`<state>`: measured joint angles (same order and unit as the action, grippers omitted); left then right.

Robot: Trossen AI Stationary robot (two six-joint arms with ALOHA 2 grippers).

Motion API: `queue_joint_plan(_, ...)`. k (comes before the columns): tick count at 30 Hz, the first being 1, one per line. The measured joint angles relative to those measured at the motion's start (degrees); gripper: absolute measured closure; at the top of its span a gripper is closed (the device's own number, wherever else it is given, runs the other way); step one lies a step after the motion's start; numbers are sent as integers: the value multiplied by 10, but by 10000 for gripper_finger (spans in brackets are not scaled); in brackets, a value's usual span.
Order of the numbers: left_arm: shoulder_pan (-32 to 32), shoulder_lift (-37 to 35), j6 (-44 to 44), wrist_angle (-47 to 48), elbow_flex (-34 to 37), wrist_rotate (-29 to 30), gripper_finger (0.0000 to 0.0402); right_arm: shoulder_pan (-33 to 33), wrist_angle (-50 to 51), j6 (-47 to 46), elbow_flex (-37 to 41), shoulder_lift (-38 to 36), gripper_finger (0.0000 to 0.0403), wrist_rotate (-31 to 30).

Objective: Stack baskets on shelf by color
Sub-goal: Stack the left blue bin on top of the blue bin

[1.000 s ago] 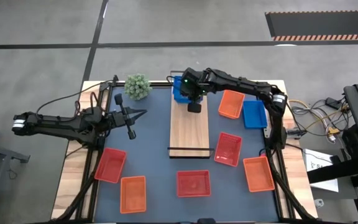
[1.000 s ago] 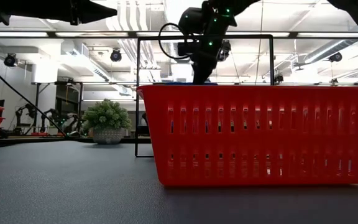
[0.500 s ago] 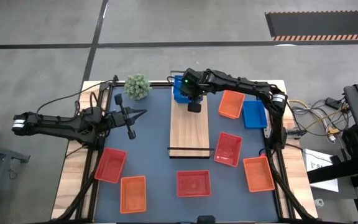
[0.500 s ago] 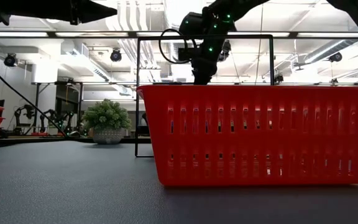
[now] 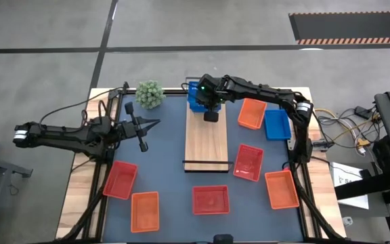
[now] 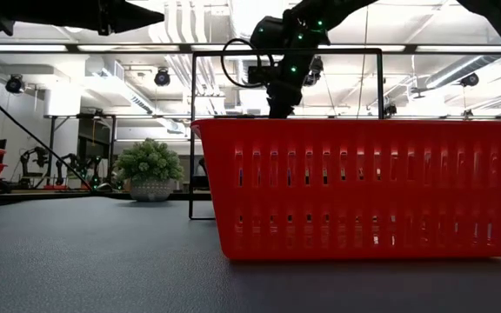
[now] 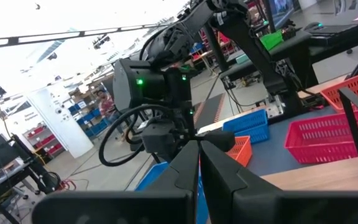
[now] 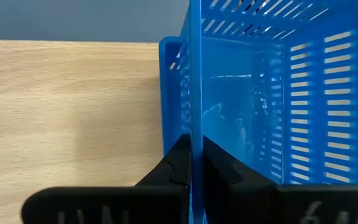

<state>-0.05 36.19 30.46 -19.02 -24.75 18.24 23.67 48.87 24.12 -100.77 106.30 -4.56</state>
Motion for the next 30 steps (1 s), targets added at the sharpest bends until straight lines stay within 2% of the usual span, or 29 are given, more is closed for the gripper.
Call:
queue_joint_plan(4, 0, 0, 0, 0, 0, 0, 402, 0, 1, 0, 1, 1, 381, 0)
queue_joint_plan(15, 0, 0, 0, -1, 0, 0, 402, 2, 3, -2, 1, 5, 311, -1)
queue_joint_plan(22, 0, 0, 0, -1, 0, 0, 402, 1, 19, -3, -16, 0, 291, -1)
queue_joint_plan(26, 0, 0, 0, -1, 0, 0, 402, 1, 18, -1, -23, 0, 298, -14)
queue_joint_plan(30, 0, -1, 0, -2, 0, 0, 402, 1, 18, 6, -22, 0, 340, -19)
